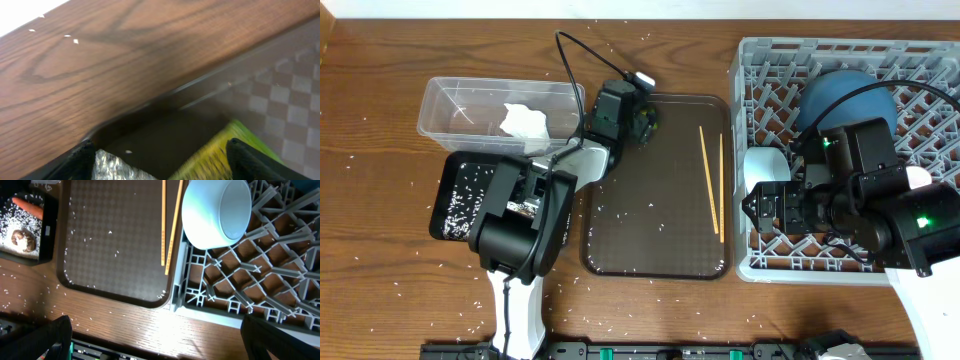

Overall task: Sort waste into correct bins and load items into the dishwasher rack
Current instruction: 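Grasp the yellow snack wrapper with the left gripper and lift it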

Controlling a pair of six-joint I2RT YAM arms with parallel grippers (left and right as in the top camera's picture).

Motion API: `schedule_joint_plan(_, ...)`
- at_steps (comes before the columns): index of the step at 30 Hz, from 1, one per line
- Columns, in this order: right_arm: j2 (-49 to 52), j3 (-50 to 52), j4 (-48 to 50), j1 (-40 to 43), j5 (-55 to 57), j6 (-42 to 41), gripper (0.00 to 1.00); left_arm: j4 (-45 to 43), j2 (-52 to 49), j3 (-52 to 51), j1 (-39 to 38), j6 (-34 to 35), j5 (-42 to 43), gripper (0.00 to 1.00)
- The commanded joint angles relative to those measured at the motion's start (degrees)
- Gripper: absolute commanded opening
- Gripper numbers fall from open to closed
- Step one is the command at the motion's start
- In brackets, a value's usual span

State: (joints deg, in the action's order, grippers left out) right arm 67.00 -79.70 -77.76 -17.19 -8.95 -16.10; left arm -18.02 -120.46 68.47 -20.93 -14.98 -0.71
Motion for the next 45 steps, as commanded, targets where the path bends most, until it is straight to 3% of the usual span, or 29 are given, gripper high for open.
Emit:
schedule_joint_plan(1, -0.6, -0.1, 0.0, 0.3, 0.5, -0.2, 0.99, 0.9, -0.7, 0.4, -0.4, -0.8, 1.9, 0.78)
schedule_joint_plan(6, -0.6, -0.1, -0.1, 0.3, 0.5, -0.2, 0.99, 6.2, -0.5, 0.4, -1.0, -0.6, 1.9, 0.59)
schedule_joint_plan(15, -0.6, -0.1, -0.1, 0.3, 0.5, -0.2, 0.99, 17.6, 9.0, 0.4, -4.2, 0.0, 1.6, 0.59)
schedule_joint_plan(24, -0.6, -0.1, -0.1, 0.3, 0.5, -0.2, 0.99, 33.5, 24.3, 0.4, -5.5, 9.7, 1.6, 0.6)
schedule_joint_plan(30, -0.6, -0.1, -0.3, 0.3, 0.5, -0.1, 0.99, 32.4, 20.1, 0.3, -4.8, 9.8, -1.1, 0.61)
schedule_joint_plan(32, -0.6, -0.1, -0.5, 0.3, 0.5, -0.1, 0.99, 30.1, 17.5, 0.3, -4.3, 9.7, -2.0, 0.74)
schedule_joint_plan(34, -0.6, -0.1, -0.5, 0.3, 0.5, -0.1, 0.99, 27.2, 14.7, 0.3, -3.6, 9.7, -2.7, 0.77)
schedule_joint_plan(39, -0.6, -0.1, -1.3, 0.3, 0.5, -0.1, 0.99, 22.6, 9.5, 0.3, -1.6, 9.1, -5.7, 0.78)
schedule_joint_plan(45, -0.6, -0.1, -1.1, 0.3, 0.6, -0.1, 0.99, 28.0, 8.9, 0.2, -2.1, 9.1, -0.1, 0.76)
